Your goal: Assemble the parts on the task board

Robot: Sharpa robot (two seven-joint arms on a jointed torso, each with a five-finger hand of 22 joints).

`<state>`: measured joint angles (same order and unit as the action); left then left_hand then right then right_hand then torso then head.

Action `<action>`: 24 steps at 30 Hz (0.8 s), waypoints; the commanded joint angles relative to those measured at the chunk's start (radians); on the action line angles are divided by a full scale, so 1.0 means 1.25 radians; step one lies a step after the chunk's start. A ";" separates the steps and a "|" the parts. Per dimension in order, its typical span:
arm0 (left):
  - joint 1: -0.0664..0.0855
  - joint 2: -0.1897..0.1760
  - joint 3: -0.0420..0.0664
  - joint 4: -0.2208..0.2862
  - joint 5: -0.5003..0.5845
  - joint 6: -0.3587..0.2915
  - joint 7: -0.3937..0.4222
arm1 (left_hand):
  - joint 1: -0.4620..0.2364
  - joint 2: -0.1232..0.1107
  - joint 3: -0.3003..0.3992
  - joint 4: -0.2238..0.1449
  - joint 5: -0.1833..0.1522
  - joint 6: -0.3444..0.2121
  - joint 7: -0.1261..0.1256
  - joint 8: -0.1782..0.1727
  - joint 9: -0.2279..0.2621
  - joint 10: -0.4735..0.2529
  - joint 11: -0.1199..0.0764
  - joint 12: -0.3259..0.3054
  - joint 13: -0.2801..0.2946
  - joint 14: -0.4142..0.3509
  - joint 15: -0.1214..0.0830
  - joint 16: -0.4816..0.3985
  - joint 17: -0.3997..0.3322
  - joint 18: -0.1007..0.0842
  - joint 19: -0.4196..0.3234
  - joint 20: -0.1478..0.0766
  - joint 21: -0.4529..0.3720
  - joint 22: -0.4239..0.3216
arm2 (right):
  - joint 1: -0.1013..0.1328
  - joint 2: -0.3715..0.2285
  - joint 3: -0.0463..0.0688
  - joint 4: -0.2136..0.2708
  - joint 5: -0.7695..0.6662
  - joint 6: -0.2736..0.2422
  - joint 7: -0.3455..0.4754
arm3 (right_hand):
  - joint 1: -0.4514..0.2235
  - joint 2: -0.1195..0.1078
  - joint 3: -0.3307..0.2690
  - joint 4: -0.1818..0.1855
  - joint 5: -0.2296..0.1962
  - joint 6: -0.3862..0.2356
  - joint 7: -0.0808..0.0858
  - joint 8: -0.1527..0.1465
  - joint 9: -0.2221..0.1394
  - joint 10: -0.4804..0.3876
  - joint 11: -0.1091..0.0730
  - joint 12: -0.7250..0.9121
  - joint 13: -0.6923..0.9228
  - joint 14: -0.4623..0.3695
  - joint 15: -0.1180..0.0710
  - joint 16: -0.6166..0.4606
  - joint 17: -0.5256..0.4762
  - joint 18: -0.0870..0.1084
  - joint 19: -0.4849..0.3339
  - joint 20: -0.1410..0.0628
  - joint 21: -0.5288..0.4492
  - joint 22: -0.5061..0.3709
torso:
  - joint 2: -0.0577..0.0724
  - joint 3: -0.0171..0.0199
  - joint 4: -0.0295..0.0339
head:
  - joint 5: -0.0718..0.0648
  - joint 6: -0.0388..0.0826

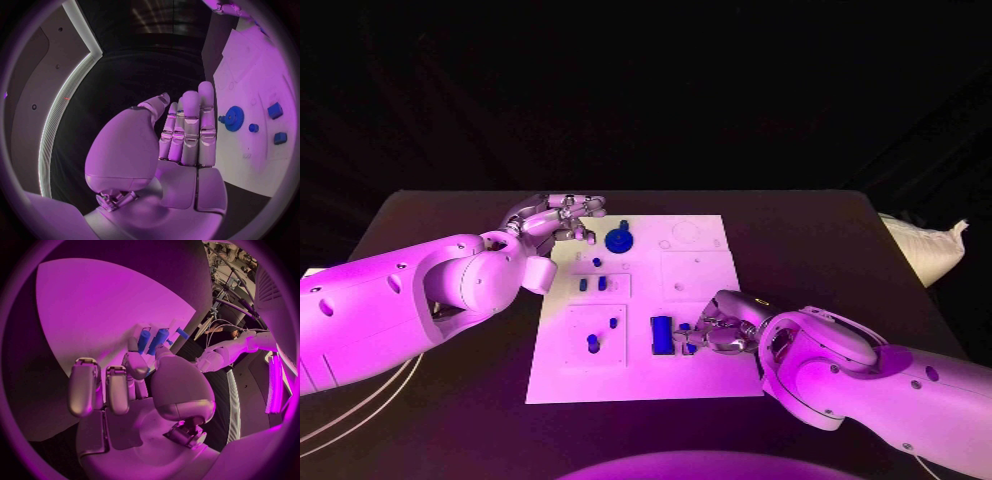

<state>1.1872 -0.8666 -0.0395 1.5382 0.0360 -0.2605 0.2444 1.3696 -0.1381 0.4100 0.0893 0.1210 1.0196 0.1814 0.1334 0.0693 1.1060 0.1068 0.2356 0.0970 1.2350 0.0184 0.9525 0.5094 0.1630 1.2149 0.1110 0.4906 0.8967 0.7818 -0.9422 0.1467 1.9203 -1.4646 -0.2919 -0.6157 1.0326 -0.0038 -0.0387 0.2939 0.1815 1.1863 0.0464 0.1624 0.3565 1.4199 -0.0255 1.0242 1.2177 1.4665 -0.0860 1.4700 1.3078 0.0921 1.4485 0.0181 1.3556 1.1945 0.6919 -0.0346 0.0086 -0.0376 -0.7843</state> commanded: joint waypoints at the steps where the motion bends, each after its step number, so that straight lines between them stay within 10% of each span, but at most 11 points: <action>1: 0.000 0.000 0.000 0.001 -0.006 0.017 -0.001 | 0.003 0.005 -0.006 0.001 -0.002 -0.007 -0.001 0.004 -0.001 -0.004 -0.001 0.004 0.001 -0.004 0.001 0.000 -0.001 0.014 -0.001 0.006 -0.005 -0.001 | 0.000 -0.006 0.000 0.009 -0.004 0.006 0.010 | -0.008 0.002 -0.006 -0.001 -0.005 -0.002 0.001 0.003 0.001 0.006 -0.001 0.004 0.001 0.063 -0.005 0.005 0.106 -0.015 0.004 -0.002 0.005 0.001 | 0.000 0.0003 0.0004 | 0.001 0.000; 11: 0.000 -0.002 0.000 0.001 -0.008 0.019 -0.001 | 0.003 0.005 -0.006 0.001 -0.002 -0.007 0.000 0.004 -0.001 -0.005 -0.001 0.004 0.001 -0.005 0.001 0.000 -0.002 0.014 -0.001 0.006 -0.006 -0.002 | -0.001 -0.029 0.000 0.029 -0.015 0.007 0.012 | -0.005 0.014 -0.016 -0.004 0.004 -0.001 0.000 0.005 0.004 0.007 -0.002 0.005 0.004 0.063 -0.006 0.006 0.107 -0.015 0.005 -0.003 0.006 0.003 | -0.001 -0.0004 -0.0005 | 0.001 -0.001; 24: 0.000 -0.001 0.000 0.000 -0.009 0.019 0.000 | 0.004 0.006 -0.006 0.000 -0.001 -0.008 0.000 0.004 -0.001 -0.006 -0.001 0.005 0.001 -0.006 0.001 0.000 -0.002 0.014 -0.001 0.006 -0.006 -0.002 | -0.001 -0.024 0.000 0.009 -0.022 0.011 0.019 | 0.159 0.012 -0.021 -0.073 -0.023 -0.012 0.003 0.001 0.013 0.002 0.000 -0.009 0.002 0.063 -0.005 0.003 0.105 -0.015 0.003 -0.002 0.004 0.002 | -0.001 -0.0012 0.0009 | 0.000 0.001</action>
<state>1.1872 -0.8690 -0.0396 1.5375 0.0305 -0.2560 0.2402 1.3696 -0.1381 0.4072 0.0920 0.1210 1.0163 0.1781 0.1334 0.0694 1.1061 0.1068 0.2356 0.0969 1.2350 0.0184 0.9525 0.5084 0.1631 1.2149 0.1110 0.4858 0.8957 0.7816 -0.9728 0.1471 1.9334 -1.4764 -0.2821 -0.6058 1.2217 0.0079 -0.0641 0.2073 0.1567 1.1766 0.0513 0.1623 0.3720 1.4236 -0.0292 1.0157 1.2227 1.4665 -0.0859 1.4740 1.3076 0.0920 1.4484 0.0182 1.3595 1.1982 0.6911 -0.0352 0.0092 -0.0373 -0.7834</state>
